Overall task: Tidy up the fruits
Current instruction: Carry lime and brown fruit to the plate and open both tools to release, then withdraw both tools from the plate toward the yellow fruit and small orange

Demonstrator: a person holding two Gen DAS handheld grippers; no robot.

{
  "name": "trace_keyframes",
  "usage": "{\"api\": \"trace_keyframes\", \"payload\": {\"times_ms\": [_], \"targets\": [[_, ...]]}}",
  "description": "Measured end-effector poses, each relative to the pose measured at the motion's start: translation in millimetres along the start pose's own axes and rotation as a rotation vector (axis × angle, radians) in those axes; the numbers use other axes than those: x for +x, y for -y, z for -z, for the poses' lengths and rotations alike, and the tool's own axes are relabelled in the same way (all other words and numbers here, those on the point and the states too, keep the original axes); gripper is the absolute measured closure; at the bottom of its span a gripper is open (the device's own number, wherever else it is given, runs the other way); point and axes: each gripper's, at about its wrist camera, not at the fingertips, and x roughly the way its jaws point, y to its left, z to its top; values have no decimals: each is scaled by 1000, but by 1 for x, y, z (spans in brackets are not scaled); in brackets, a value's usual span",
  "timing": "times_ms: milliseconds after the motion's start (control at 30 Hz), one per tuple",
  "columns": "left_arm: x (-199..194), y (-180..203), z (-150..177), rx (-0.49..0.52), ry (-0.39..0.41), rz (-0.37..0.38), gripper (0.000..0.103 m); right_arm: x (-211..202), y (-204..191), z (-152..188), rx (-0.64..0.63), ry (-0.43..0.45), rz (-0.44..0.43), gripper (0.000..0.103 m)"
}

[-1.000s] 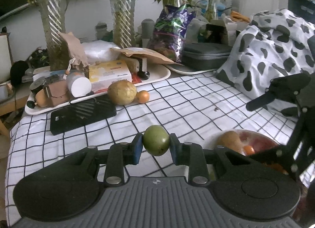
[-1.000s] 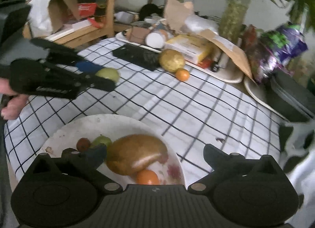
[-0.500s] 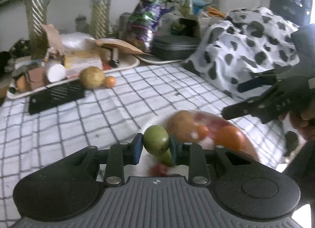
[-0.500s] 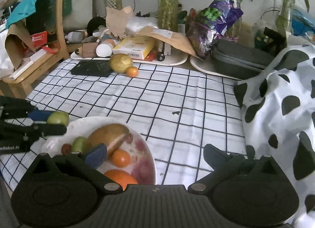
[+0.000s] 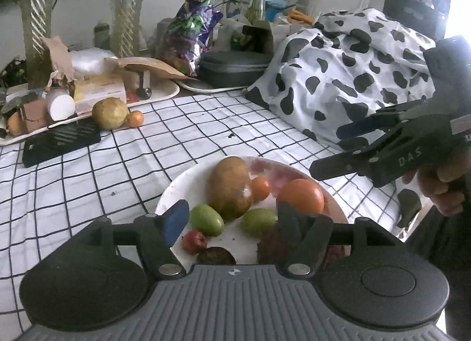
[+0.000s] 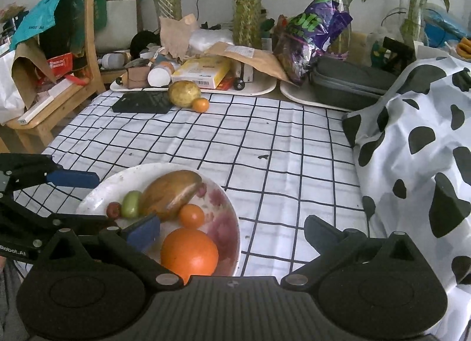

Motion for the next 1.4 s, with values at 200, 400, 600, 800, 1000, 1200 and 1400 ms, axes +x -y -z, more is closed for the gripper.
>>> {"api": "trace_keyframes", "payload": {"times_ms": [200,400,600,800,1000,1200,1400], "targets": [[-9,5,6,0,-10,-70,38,-5,-5,4,1,3,11,0],[-19,10,11,12,-16,-137,38,-9,-15,9,-5,3,13,0],[-25,12,14,9,-24,-188,38,-14,-25,17,-26,-2,27,0],[-29,14,15,7,-18,-193,38,-17,-30,23,-33,-4,38,0],[-30,16,14,14,-19,-193,38,-18,-32,24,-38,-4,40,0],[-29,16,14,12,-20,-191,38,-18,-33,25,-39,-6,43,0],[-29,17,14,19,-23,-192,38,-17,-33,24,-43,-7,43,0]]}}
